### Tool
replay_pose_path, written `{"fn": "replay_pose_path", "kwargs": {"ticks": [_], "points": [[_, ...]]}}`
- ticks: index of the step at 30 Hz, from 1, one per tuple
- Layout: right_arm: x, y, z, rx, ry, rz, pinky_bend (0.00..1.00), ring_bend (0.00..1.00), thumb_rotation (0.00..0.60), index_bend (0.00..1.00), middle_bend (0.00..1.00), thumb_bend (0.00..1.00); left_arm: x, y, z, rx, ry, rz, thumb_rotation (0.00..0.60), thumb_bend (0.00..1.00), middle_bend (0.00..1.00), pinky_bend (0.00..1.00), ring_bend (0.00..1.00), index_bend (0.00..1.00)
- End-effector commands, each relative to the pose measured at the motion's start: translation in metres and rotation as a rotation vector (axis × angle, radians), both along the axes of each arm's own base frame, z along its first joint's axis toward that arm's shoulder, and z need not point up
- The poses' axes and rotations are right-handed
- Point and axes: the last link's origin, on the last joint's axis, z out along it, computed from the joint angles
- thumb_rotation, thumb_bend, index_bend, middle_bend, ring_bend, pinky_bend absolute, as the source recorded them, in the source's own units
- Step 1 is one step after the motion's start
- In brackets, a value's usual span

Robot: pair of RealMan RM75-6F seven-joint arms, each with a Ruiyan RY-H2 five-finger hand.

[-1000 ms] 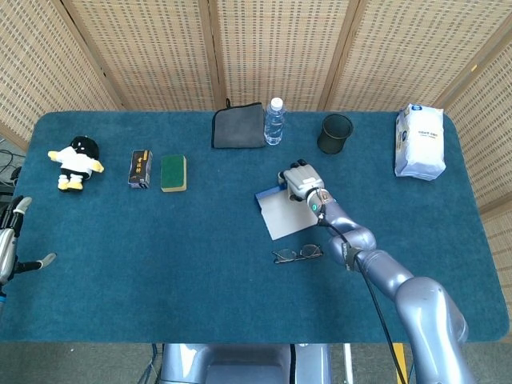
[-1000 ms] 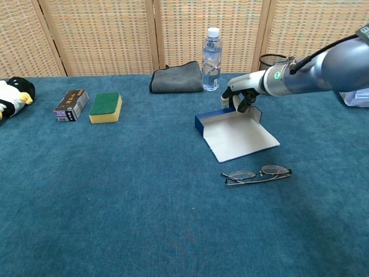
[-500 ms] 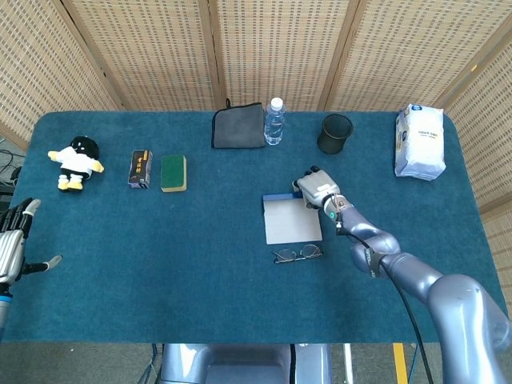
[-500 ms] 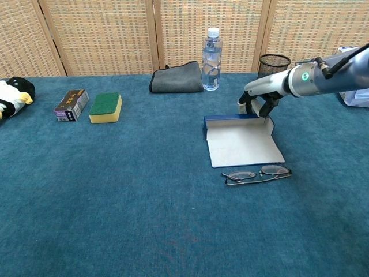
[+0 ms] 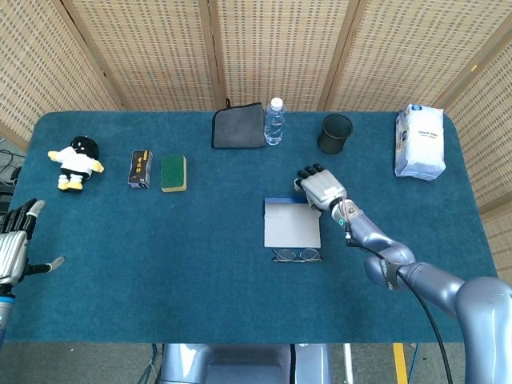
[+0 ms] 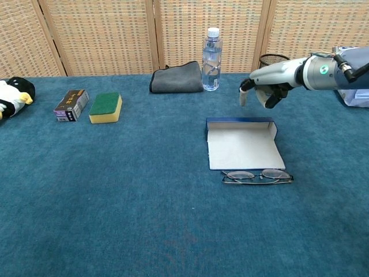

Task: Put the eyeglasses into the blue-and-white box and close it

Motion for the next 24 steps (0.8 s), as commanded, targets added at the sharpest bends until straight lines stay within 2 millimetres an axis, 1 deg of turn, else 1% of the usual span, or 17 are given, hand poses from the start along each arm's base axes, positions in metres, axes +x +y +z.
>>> {"fn": "replay_pose_path", "kwargs": {"ticks": [1,3,5,7,9,12,14,17,20,22,24], "points": [[0.008,0.008,0.02,-0.156,-0.161,0.09,0.06,0.0,0.6,0.23,0.0,0.46,0.0,0.0,0.0,-0.001,0.0,0.0,0.6,0.0,0.0,0.0,0.0,0.0],[0.01,0.017,0.029,-0.195,-0.219,0.138,0.06,0.0,0.6,0.23,0.0,0.31,0.0,0.0,0.0,-0.002,0.0,-0.001,0.6,0.0,0.0,0.0,0.0,0.0],[0.007,0.032,0.034,-0.194,-0.257,0.173,0.06,0.0,0.6,0.23,0.0,0.24,0.0,0.0,0.0,-0.003,-0.001,-0.001,0.6,0.0,0.0,0.0,0.0,0.0],[0.002,0.048,0.036,-0.175,-0.274,0.192,0.06,0.0,0.6,0.23,0.0,0.21,0.0,0.0,0.0,-0.002,-0.002,-0.001,0.6,0.0,0.0,0.0,0.0,0.0],[-0.007,0.068,0.036,-0.142,-0.283,0.207,0.06,0.0,0.6,0.24,0.0,0.21,-0.001,0.0,0.0,-0.004,-0.002,0.0,0.6,0.0,0.0,0.0,0.0,0.0],[-0.023,0.104,0.031,-0.075,-0.263,0.227,0.06,0.0,0.6,0.26,0.0,0.22,-0.001,0.0,-0.001,-0.008,-0.001,0.001,0.6,0.0,0.0,0.0,0.0,0.0],[-0.029,0.119,0.028,-0.04,-0.248,0.239,0.06,0.0,0.6,0.27,0.0,0.24,-0.002,0.001,-0.002,-0.011,0.001,0.003,0.6,0.0,0.0,0.0,0.0,0.0],[-0.035,0.133,0.021,0.002,-0.223,0.259,0.06,0.0,0.6,0.28,0.0,0.26,-0.002,0.002,-0.003,-0.018,0.003,0.004,0.6,0.0,0.0,0.0,0.0,0.0],[-0.039,0.142,0.011,0.041,-0.186,0.292,0.06,0.0,0.6,0.29,0.0,0.26,-0.002,0.002,-0.004,-0.021,0.007,0.006,0.6,0.0,0.0,0.0,0.0,0.0],[-0.04,0.144,0.004,0.054,-0.178,0.304,0.06,0.0,0.6,0.3,0.0,0.29,-0.002,0.002,-0.004,-0.022,0.01,0.004,0.6,0.0,0.0,0.0,0.0,0.0],[-0.041,0.145,-0.002,0.066,-0.179,0.302,0.06,0.0,0.6,0.31,0.0,0.35,-0.002,0.002,-0.004,-0.02,0.013,0.001,0.6,0.0,0.0,0.0,0.0,0.0]]}}
